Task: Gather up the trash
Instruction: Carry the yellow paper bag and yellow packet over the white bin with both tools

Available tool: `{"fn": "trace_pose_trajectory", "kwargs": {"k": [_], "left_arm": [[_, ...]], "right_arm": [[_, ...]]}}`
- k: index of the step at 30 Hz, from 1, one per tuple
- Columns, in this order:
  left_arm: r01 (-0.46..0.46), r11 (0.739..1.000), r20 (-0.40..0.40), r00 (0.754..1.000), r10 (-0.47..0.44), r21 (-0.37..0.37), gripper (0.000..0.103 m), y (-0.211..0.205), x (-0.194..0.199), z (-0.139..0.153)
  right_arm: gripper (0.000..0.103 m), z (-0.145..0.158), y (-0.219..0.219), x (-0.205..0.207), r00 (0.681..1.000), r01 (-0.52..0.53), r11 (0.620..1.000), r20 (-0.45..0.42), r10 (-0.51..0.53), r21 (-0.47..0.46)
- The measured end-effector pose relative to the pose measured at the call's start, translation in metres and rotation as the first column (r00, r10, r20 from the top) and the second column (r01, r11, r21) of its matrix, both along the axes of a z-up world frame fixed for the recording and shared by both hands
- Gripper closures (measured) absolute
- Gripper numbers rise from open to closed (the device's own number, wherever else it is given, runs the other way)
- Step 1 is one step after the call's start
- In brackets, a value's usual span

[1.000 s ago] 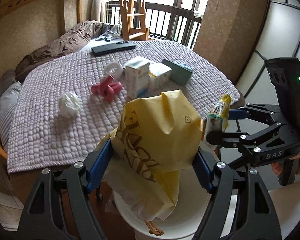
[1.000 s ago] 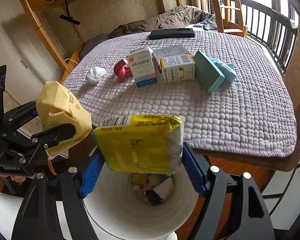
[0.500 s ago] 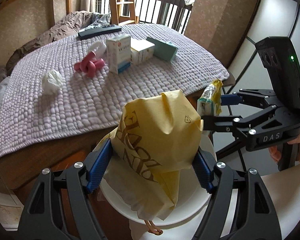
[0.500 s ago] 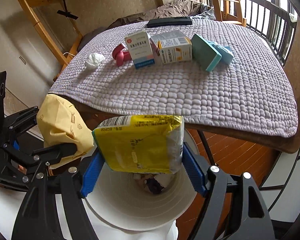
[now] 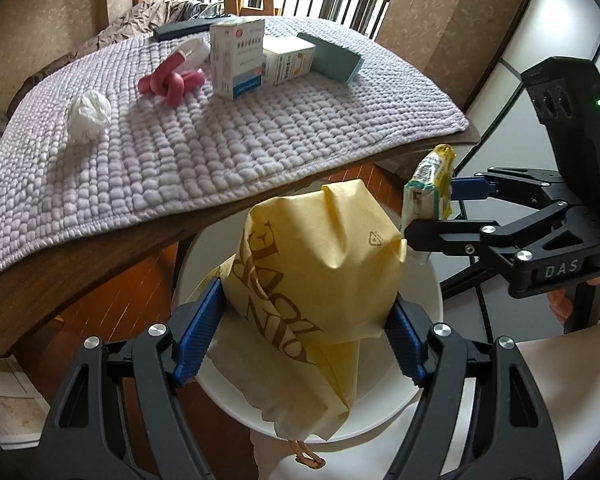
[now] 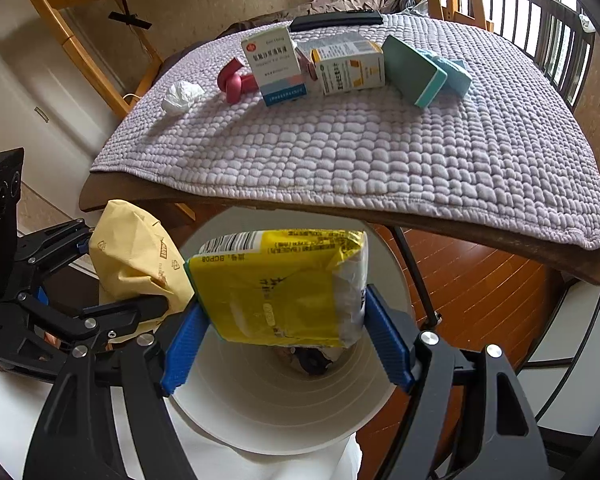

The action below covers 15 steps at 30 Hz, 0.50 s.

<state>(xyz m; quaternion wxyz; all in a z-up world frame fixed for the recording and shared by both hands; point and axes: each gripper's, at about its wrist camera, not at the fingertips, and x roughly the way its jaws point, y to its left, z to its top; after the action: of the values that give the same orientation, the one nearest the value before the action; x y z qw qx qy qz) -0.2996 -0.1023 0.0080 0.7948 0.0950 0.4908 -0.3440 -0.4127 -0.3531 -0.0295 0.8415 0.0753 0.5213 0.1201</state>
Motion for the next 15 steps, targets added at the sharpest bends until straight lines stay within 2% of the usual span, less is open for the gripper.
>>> {"fn": "trace_pose_trajectory", "kwargs": {"k": [15], "left_arm": [[-0.037,0.999,-0.03,0.999,0.038,0.037,0.026,0.0,0.01,-0.02]], "right_arm": [[0.029,-0.023,0.007,0.012,0.999,0.006,1.0,-0.036,-0.006,-0.001]]}}
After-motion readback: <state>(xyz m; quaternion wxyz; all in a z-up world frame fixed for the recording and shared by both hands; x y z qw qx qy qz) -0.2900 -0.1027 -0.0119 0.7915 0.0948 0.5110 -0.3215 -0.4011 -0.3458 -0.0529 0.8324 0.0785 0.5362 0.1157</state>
